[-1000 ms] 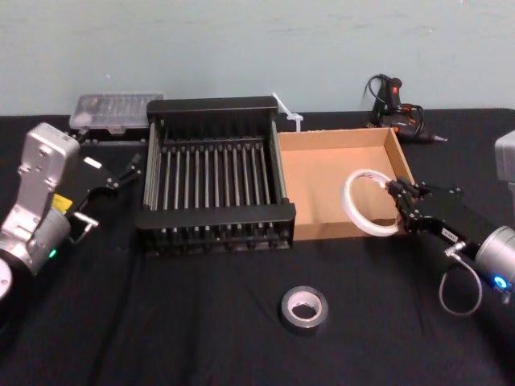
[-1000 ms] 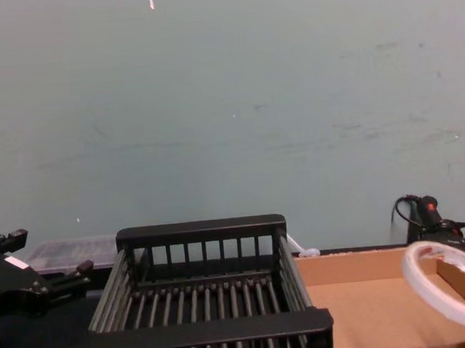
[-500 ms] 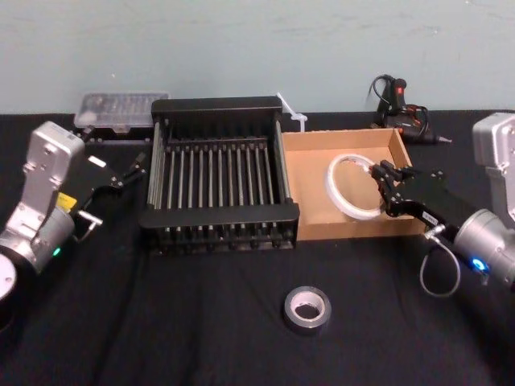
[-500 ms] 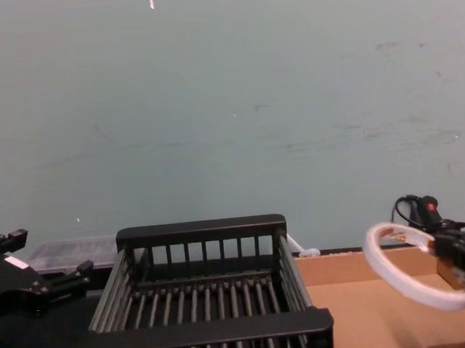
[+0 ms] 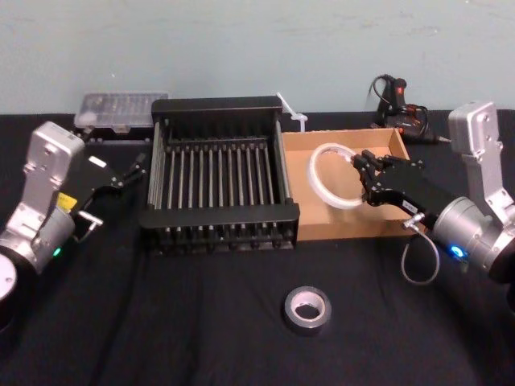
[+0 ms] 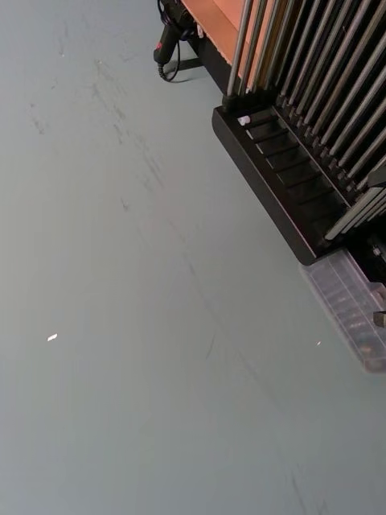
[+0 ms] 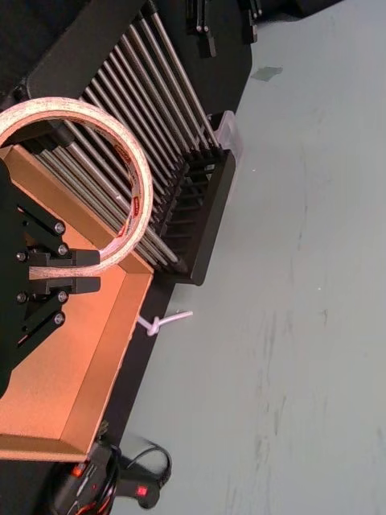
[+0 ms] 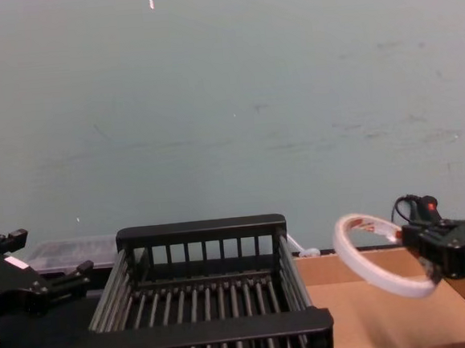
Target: Pick up the white tape and place it into the black box , Pick up the silver tape and place it into the brown box.
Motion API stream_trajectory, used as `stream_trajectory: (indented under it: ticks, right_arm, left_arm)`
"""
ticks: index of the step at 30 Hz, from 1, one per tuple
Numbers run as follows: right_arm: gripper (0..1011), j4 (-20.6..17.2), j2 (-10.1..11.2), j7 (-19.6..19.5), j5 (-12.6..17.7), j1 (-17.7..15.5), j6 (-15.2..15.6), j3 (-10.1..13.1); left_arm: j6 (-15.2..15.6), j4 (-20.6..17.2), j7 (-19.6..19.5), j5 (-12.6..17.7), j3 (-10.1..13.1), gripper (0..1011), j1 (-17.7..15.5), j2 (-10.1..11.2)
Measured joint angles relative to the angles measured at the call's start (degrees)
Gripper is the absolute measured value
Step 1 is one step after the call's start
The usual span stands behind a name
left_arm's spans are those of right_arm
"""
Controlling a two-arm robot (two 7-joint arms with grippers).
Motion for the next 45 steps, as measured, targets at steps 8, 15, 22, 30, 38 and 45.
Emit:
stream_trajectory:
  ticks: [8, 15, 22, 30, 38, 45]
  right_arm:
    - [77, 1.97, -1.62, -0.53, -1.38, 2.29, 0.42, -1.35]
    - [77, 3.16, -2.79, -0.72, -2.58, 4.03, 0.46, -2.28]
    - [77, 4.39, -3.94, -0.59, -4.01, 5.99, 0.48, -3.42]
    - [77, 6.39, -5.36, -0.08, -5.32, 8.51, 0.57, -4.65]
    - [77, 9.4, -6.92, 0.06, -7.0, 11.39, 0.47, -5.75]
    - [77, 12.03, -7.95, 0.5, -8.99, 13.74, -0.06, -7.17]
  left_arm:
    - [0.0, 0.0, 0.0, 0.0, 0.0, 1001, 0.0, 0.0]
    - [0.0, 0.0, 0.0, 0.0, 0.0, 1001, 0.0, 0.0]
    - [0.0, 0.0, 0.0, 0.0, 0.0, 1001, 0.0, 0.0]
    - [0.0, 0.0, 0.0, 0.0, 0.0, 1001, 0.0, 0.0]
    - [0.0, 0.0, 0.0, 0.0, 0.0, 1001, 0.0, 0.0]
    - [0.0, 0.0, 0.0, 0.0, 0.0, 1002, 0.0, 0.0]
